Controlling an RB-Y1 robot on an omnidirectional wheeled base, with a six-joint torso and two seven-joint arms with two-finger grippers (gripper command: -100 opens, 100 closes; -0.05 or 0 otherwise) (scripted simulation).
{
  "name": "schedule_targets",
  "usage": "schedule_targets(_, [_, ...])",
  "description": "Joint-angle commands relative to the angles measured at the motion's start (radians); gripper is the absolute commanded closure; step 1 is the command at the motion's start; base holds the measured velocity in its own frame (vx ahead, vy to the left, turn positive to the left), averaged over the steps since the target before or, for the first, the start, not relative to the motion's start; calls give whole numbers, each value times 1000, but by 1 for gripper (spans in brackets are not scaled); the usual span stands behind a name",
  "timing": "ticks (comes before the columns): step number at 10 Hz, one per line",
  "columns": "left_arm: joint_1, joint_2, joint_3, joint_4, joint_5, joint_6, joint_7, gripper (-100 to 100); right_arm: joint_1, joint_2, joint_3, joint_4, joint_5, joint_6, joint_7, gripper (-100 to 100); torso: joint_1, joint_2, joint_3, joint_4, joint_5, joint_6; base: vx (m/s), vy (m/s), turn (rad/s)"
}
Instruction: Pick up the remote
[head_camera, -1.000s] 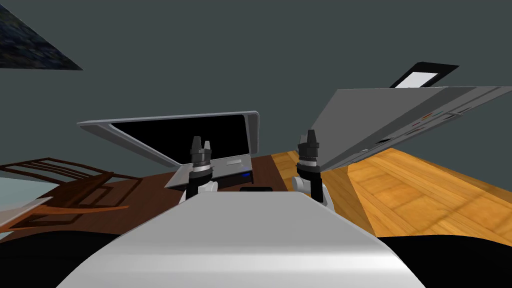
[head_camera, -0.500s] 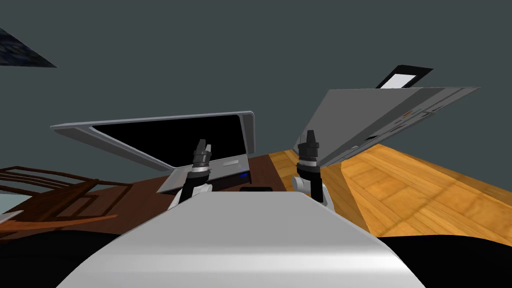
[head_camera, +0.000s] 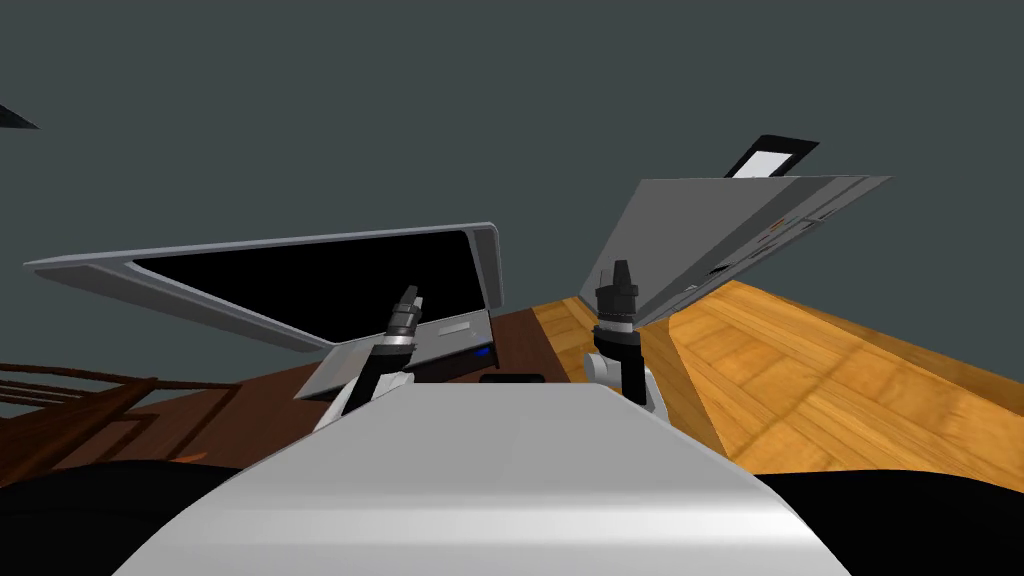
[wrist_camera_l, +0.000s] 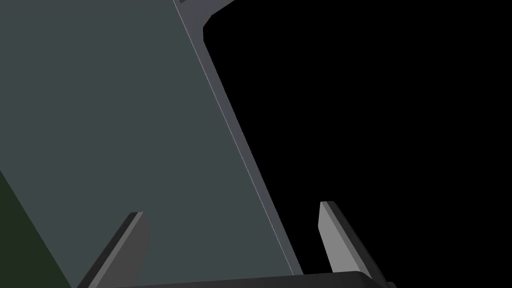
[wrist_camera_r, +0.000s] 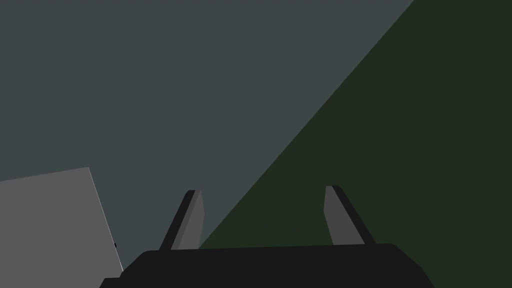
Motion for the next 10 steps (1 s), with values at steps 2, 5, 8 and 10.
schedule_targets(2, [-11, 66, 16, 56, 30, 54, -10, -100, 0, 0, 0, 0, 0, 0, 0, 0, 0, 0, 0, 0, 0, 0, 8, -46, -131])
schedule_targets(5, [-13, 140, 35, 123, 80, 133, -21, -100, 0, 0, 0, 0, 0, 0, 0, 0, 0, 0, 0, 0, 0, 0, 9, -40, -117])
schedule_targets(8, [-16, 183, 43, 160, 108, 175, -27, -100, 0, 0, 0, 0, 0, 0, 0, 0, 1, 0, 0, 0, 0, 0, 9, -33, -94])
schedule_targets(10, [-19, 221, 50, 200, 139, 218, -32, -100, 0, 0, 0, 0, 0, 0, 0, 0, 1, -1, 0, 0, 0, 0, 13, -27, -117])
